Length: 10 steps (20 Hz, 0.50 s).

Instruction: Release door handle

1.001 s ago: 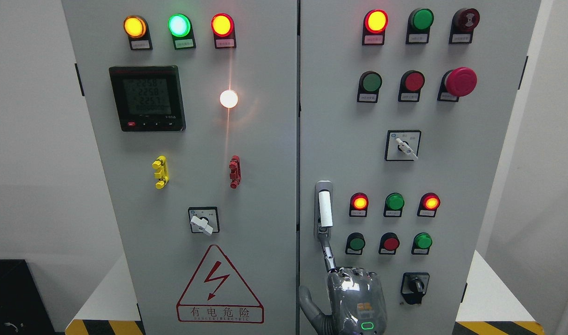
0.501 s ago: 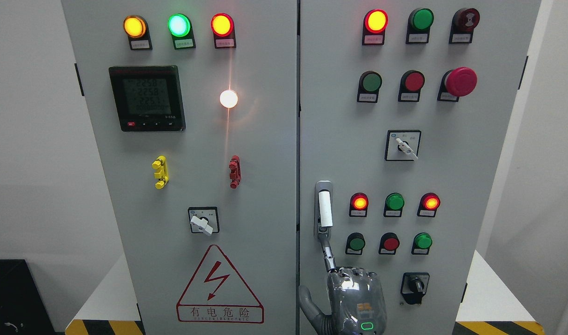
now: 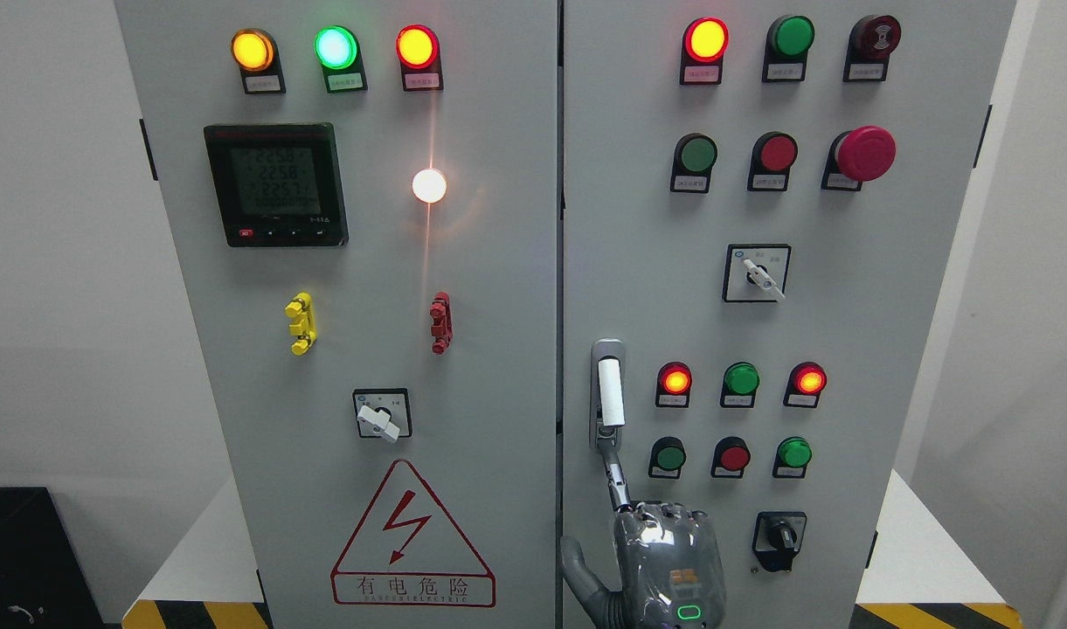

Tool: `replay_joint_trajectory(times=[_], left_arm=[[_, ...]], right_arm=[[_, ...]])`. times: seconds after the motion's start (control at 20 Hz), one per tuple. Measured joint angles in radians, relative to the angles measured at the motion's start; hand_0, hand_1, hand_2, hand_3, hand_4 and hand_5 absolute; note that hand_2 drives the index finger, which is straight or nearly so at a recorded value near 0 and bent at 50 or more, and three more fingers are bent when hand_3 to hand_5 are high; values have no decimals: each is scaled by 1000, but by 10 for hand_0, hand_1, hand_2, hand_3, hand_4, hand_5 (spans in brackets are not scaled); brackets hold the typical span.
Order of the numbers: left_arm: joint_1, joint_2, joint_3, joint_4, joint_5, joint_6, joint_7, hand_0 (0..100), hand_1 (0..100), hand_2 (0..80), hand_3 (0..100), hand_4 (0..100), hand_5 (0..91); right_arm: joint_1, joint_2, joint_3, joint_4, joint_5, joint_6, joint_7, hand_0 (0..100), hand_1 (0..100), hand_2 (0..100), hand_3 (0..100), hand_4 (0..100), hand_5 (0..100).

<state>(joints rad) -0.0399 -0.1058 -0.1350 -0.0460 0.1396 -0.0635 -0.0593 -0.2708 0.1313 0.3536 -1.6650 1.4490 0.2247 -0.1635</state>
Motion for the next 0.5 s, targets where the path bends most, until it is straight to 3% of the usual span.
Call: replay_joint_trajectory(times=[0.5], left_arm=[[0, 0, 0, 0, 0, 0, 0, 120, 556, 0, 0, 0, 0]], right_arm=[[-2, -1, 0, -42, 0, 0, 6, 397, 345, 56, 1000, 1000, 1000]])
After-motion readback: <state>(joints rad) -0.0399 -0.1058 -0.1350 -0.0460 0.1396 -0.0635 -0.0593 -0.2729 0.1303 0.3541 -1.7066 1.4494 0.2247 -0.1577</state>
